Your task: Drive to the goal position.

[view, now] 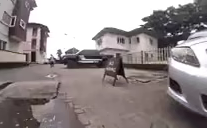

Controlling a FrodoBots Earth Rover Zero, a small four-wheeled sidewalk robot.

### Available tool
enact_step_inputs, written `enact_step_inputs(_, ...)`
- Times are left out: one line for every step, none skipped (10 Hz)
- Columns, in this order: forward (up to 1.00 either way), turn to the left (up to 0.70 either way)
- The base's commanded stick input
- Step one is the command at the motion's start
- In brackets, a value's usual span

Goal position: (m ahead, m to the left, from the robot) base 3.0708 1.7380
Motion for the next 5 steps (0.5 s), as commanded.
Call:
enact_step_inputs(0.00,0.00)
enact_step_inputs(0.00,0.00)
enact_step_inputs(0.00,0.00)
enact_step_inputs(0.00,0.00)
enact_step_inputs(0.00,0.00)
